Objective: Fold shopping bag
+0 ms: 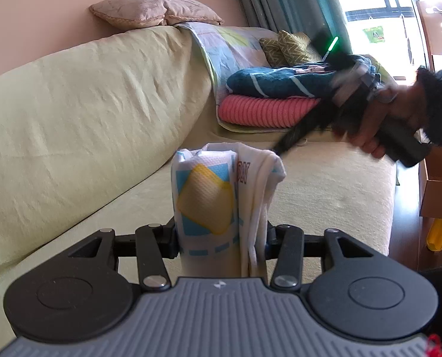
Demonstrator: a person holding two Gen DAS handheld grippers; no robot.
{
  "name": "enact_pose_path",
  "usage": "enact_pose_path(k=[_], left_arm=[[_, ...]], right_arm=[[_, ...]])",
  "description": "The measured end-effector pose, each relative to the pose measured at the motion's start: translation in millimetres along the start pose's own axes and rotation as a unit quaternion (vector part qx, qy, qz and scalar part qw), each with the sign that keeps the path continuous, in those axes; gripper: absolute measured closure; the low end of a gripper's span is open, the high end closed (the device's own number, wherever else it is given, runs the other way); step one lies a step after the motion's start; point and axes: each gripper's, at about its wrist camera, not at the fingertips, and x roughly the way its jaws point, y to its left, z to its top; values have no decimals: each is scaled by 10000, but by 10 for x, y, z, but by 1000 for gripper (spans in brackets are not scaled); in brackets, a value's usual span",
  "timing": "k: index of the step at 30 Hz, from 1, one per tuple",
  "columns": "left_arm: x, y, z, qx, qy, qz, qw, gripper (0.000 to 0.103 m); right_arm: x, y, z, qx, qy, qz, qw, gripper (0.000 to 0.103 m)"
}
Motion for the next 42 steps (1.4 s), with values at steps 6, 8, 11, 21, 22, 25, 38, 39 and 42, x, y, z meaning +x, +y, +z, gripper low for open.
enact_pose_path(k=[6,8,11,21,22,25,38,39,42], left_arm=[[13,65,3,-167,-12,-5,9999,51],[13,81,1,-205,-17,-7,9998,51],[8,98,2,-238,-22,-16,9997,51],[-1,96,-25,-233,-110,-55,9997,51],[-1,94,-28,-225,-122,-60,9997,51],[-11,71,-38,-151,-158,-63,9997,51],[-31,-50,-52,138,-223,-36,9997,51],[-29,-50,-52,131,-228,-33,9996,51],[-26,-77,-58,157,-251,-25,9996,51]], right_arm=[[-699,493,106,-1074,-877,850,9867,102],[-833,744,46,-1726,-1091,1120,9725,102],[-872,939,-16,-2306,-1241,1316,9561,102],[-624,1282,-72,-4152,-1310,1026,8944,102],[-630,1301,-68,-4226,-1301,1050,8908,102],[-619,1365,-44,-4524,-1226,1138,8760,102],[-601,1670,142,-5764,-531,1763,7962,102],[-598,1689,140,-5828,-501,1747,7920,102],[-605,1751,170,-5943,-307,1700,7855,102]])
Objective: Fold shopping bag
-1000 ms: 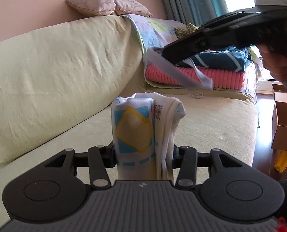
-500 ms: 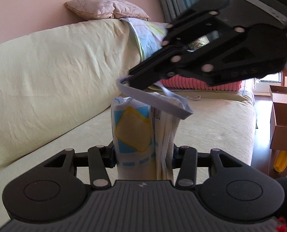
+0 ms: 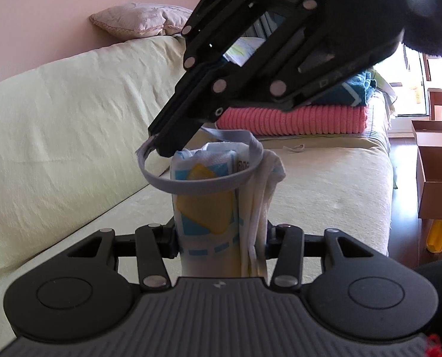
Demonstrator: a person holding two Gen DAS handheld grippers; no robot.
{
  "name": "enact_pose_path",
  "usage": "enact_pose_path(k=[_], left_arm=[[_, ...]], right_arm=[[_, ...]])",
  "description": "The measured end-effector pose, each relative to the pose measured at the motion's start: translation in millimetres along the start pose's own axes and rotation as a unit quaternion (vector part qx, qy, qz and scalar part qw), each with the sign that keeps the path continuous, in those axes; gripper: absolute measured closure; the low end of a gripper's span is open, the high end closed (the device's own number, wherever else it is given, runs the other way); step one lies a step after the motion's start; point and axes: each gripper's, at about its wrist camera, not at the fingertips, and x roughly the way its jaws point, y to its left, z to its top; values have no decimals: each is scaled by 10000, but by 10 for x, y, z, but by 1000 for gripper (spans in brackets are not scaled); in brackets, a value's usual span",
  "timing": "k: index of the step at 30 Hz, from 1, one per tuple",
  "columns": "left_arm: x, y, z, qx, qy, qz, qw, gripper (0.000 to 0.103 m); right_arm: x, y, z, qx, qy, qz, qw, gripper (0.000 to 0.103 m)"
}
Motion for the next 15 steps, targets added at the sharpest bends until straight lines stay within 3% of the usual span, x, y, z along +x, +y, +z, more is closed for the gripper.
enact_pose_path(k=[6,10,15], left_arm=[[-6,-22,-6,24,-32,11,10000,51],[-1,3,-22,-109,-70,-8,9999,51],[-1,29,-45,-185,-130,-72,9997,51]], right_arm=[[133,-139,41,114,747,289,9967,102],[214,-335,-31,596,1076,692,9900,101],[232,-544,-185,1502,1137,1150,9753,101]])
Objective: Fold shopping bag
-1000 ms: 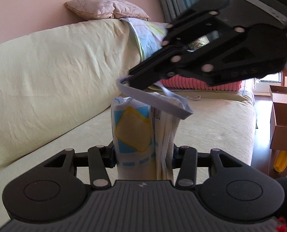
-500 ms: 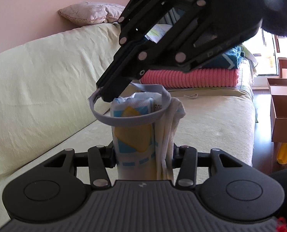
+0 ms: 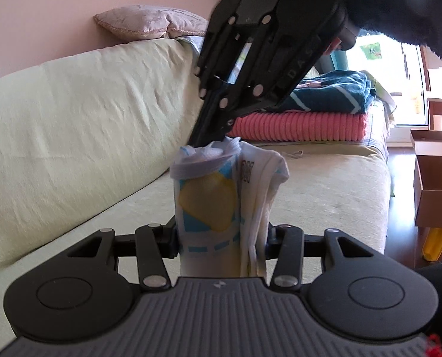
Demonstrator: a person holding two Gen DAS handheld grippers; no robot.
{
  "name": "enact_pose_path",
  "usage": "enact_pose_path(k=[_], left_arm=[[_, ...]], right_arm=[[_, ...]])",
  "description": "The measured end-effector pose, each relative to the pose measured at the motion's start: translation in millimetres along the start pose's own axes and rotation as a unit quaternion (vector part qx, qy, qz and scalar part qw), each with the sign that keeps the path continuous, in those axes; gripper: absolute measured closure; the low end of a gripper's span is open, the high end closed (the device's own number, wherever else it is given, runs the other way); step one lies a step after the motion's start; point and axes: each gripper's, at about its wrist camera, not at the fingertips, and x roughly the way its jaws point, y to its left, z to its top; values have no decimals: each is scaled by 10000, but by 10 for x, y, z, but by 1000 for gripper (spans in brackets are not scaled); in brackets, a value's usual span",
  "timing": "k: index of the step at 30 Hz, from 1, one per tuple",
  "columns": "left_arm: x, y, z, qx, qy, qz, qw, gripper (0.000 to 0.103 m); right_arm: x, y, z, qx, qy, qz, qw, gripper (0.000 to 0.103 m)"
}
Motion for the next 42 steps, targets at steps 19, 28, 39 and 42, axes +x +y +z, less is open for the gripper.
enact_pose_path(k=[19,28,39,42], left_arm=[[1,85,1,-165,-7,-52,9998,51],[1,113,-11,-239,-34,-71,9997,51],[3,297,-46,-647,-115,-218,9976,51],[-2,321,-53,-665,-129,-256,9974,51]], right_arm=[[2,-570,-159,1843,-627,738,9781,79],[71,-531,31,1578,-592,594,9839,79],[-333,-105,-165,-127,-817,-179,9964,84],[-250,-9,-64,-635,-752,-191,9950,88]])
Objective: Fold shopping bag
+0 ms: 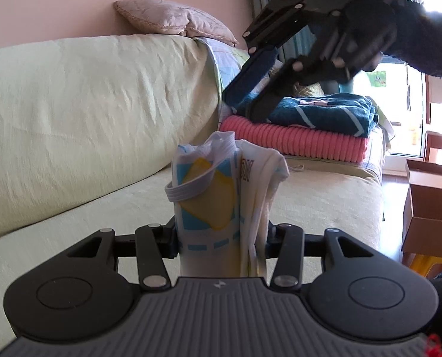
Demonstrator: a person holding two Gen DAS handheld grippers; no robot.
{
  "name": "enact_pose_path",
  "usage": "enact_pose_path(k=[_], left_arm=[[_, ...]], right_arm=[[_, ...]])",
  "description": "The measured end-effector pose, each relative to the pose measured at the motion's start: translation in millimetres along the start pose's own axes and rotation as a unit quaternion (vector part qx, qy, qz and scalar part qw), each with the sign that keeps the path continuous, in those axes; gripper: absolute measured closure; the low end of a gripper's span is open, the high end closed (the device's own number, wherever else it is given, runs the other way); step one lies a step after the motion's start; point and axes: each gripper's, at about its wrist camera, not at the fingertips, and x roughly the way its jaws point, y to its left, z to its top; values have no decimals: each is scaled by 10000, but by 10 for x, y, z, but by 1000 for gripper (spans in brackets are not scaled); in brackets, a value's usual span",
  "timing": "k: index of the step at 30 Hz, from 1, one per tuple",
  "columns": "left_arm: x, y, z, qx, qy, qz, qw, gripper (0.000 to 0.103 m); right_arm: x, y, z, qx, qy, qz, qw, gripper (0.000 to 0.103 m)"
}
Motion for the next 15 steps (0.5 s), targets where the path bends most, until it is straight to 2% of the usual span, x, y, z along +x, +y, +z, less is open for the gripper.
enact_pose_path(k=[6,15], left_arm=[[14,34,-10,10,-38,-89,10000,51],[21,32,-11,100,-63,-122,9999,51]], right_arm=[[198,93,126,-675,164,138,9975,95],[310,247,274,-1746,530,71,9832,96]])
